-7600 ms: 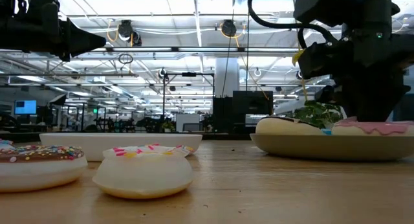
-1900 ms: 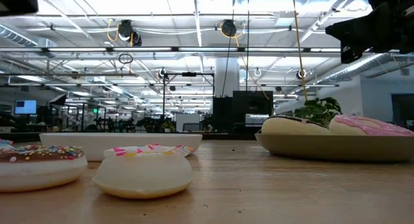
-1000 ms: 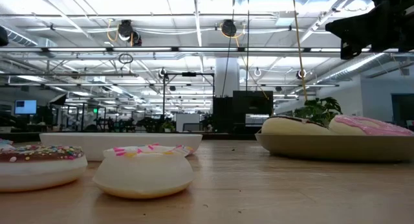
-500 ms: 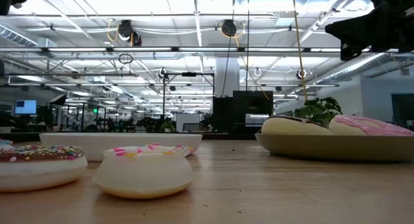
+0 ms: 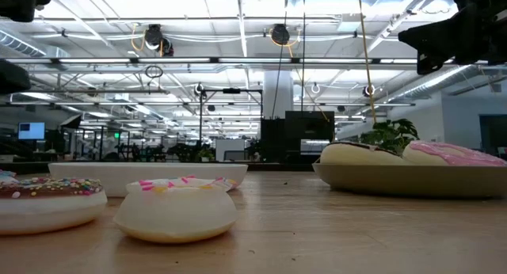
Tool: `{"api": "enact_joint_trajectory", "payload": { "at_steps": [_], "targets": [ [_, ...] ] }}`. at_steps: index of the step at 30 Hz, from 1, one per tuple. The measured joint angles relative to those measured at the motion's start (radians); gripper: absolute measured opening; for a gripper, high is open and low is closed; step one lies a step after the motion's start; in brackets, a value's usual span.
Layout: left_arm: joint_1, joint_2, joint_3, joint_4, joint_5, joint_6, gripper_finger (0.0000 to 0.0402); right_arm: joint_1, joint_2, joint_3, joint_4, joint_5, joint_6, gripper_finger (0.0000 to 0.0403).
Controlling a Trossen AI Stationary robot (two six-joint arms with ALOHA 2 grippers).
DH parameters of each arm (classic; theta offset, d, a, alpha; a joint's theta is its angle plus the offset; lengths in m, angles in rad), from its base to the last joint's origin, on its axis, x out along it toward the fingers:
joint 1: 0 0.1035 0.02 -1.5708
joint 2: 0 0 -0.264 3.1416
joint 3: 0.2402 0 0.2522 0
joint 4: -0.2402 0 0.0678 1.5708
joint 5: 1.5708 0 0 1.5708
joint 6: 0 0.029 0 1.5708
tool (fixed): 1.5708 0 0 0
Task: Pick & Place donuts
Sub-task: Put the small orange donut on the white plate
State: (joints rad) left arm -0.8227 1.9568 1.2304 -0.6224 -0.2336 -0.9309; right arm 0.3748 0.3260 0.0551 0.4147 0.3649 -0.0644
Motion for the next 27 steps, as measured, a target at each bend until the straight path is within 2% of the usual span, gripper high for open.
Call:
{"api": "enact_joint_trajectory", "payload": {
  "at_steps": [4,6,9,12,15,18,24,27],
  "targets": [
    [0.002,-0.004,0.000,0.006,0.027,0.012,0.0021,0.000,0.000,0.000,0.000,0.000,0.000,0.0000],
    [0.002,-0.010,0.002,0.010,0.048,-0.001,0.0014,0.000,0.000,0.000,0.000,0.000,0.000,0.0000],
    [-0.001,-0.026,0.028,-0.005,0.075,0.014,0.0025,0.000,0.000,0.000,-0.001,0.000,0.000,0.0000],
    [-0.003,-0.049,0.094,-0.096,0.074,0.045,0.0021,0.000,0.000,0.000,-0.001,0.000,0.000,0.0000],
    [-0.002,-0.069,0.180,-0.231,0.017,0.059,0.0008,0.000,0.000,0.000,-0.001,0.000,0.000,0.0000],
    [0.000,-0.093,0.282,-0.352,-0.064,0.085,0.0015,0.000,0.007,0.000,-0.001,0.000,0.000,0.0000],
    [0.007,-0.099,0.471,-0.579,-0.264,0.150,0.0018,0.000,0.026,0.000,-0.001,0.000,0.011,0.0000],
    [0.037,-0.100,0.529,-0.666,-0.309,0.170,0.0007,0.000,0.031,0.000,-0.001,0.000,0.023,0.0000]
  ]
}}
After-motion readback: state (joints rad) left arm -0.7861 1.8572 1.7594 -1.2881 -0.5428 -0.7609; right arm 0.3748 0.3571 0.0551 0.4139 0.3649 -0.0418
